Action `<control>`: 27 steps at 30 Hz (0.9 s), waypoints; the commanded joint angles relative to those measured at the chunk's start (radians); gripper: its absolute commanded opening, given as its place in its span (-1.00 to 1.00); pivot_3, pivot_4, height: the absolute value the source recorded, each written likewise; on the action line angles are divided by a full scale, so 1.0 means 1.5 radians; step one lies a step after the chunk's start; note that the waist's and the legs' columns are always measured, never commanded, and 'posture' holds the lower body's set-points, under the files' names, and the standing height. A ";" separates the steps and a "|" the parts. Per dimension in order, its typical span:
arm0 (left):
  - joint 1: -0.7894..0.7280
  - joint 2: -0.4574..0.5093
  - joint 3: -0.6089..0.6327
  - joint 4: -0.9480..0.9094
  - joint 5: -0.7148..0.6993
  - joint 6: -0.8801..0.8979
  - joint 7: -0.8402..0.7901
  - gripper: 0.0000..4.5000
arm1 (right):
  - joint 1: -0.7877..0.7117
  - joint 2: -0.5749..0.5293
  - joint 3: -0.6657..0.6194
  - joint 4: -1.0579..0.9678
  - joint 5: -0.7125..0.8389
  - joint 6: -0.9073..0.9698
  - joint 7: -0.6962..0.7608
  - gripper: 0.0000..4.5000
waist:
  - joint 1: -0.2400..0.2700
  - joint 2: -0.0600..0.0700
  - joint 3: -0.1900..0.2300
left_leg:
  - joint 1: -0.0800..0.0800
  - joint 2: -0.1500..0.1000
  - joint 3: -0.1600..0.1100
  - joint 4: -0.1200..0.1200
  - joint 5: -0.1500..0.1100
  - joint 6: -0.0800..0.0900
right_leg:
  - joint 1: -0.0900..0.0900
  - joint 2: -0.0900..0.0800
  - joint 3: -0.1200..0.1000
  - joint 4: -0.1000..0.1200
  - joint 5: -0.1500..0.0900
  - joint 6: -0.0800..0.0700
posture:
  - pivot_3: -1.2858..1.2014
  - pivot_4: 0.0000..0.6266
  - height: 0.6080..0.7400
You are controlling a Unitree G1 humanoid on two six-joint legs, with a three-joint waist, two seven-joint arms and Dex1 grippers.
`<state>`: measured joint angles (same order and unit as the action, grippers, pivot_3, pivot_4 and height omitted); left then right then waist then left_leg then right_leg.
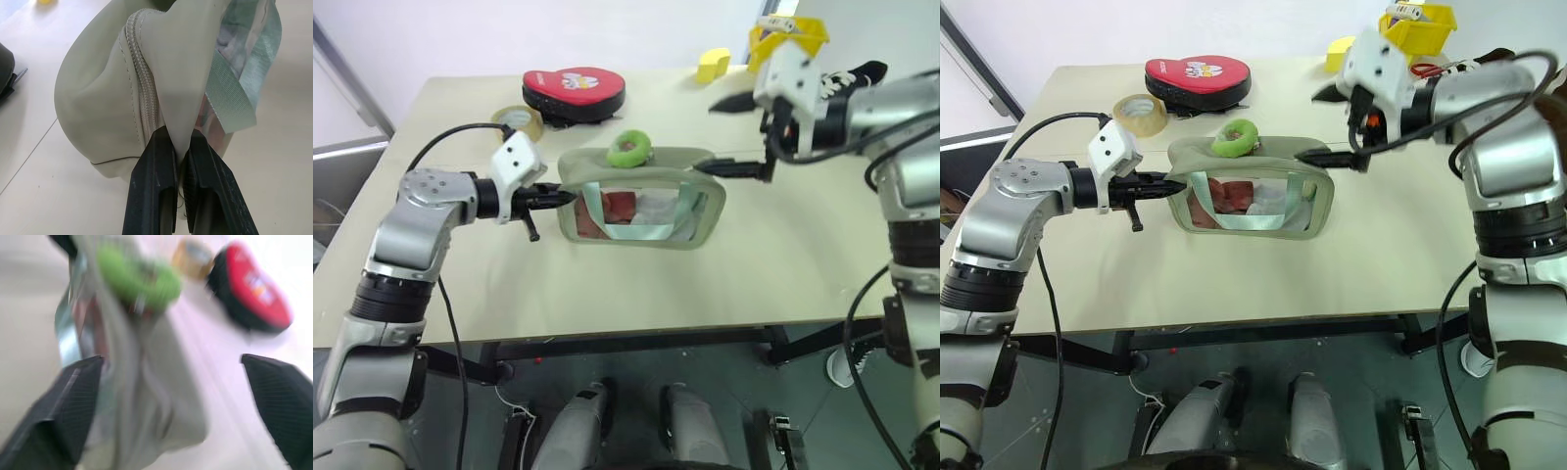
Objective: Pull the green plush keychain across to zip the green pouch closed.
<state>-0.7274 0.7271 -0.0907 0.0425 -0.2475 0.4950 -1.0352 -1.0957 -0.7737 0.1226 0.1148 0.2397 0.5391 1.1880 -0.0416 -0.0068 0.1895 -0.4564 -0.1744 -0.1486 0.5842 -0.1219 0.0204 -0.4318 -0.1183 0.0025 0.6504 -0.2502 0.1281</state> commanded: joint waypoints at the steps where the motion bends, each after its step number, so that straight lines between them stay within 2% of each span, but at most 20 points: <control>1: -0.010 0.002 0.013 -0.020 0.000 -0.011 0.006 -1.00 | -0.026 0.061 -0.005 -0.024 0.023 0.017 -0.034 0.98 | -0.001 0.000 0.000 | 0.000 0.000 0.000 0.000 0.000 0.000 | 0.000 0.000 0.000 0.000 0.000 0.000 | 0.03 -0.52 1.00; 6: -0.014 0.005 0.011 -0.020 -0.001 -0.011 0.000 -1.00 | -0.046 0.174 0.026 0.052 -0.008 -0.028 -0.087 0.98 | -0.002 0.000 0.000 | 0.000 0.000 0.000 -0.001 0.000 -0.001 | -0.001 0.000 0.001 0.001 0.000 0.000 | 0.03 -0.52 1.00; 12: -0.017 0.009 0.015 -0.018 -0.001 -0.011 0.000 -1.00 | -0.027 0.198 0.051 0.076 -0.022 -0.052 -0.074 0.98 | 0.003 0.000 0.000 | 0.000 -0.001 0.000 -0.001 0.001 -0.001 | -0.001 0.001 0.000 0.000 0.000 0.000 | 0.03 -0.52 1.00; 15: -0.012 0.011 0.016 -0.021 -0.001 -0.010 0.001 -1.00 | -0.016 0.193 0.060 0.071 -0.025 -0.054 -0.059 0.59 | 0.001 0.000 0.000 | 0.000 -0.001 0.000 -0.001 0.001 -0.001 | -0.001 0.001 0.000 0.001 0.000 0.000 | 0.03 -0.52 1.00; 20: -0.017 0.010 0.015 -0.010 0.003 -0.016 0.006 -1.00 | -0.013 0.189 0.061 0.069 -0.029 -0.057 -0.048 -0.58 | -0.001 0.000 0.000 | 0.000 -0.001 0.000 -0.001 0.001 -0.001 | -0.002 0.001 0.000 0.002 0.000 0.000 | 0.03 -0.52 1.00; 22: -0.021 0.008 0.012 -0.003 0.007 -0.022 0.007 -1.00 | -0.011 0.188 0.062 0.069 -0.030 -0.058 -0.045 -0.98 | -0.001 0.000 0.000 | 0.000 -0.001 0.000 -0.001 0.001 -0.001 | -0.002 0.001 0.000 0.002 0.000 0.000 | 0.03 -0.52 1.00; 27: -0.027 0.004 0.010 0.008 0.010 -0.030 0.008 -1.00 | -0.005 0.174 0.056 0.062 -0.045 -0.063 -0.054 -0.98 | -0.001 0.000 0.000 | 0.000 -0.001 0.000 -0.001 0.001 -0.001 | -0.002 0.001 0.000 0.002 0.000 0.000 | 0.03 -0.52 1.00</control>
<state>-0.7356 0.7281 -0.0954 0.0644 -0.2401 0.4702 -1.0332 -1.0984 -0.4944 0.2262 0.2402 0.1790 0.4644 1.1153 -0.0426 -0.0068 0.1895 -0.4564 -0.1752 -0.1487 0.5831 -0.1207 0.0190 -0.4341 -0.1167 0.0031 0.6535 -0.2497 0.1280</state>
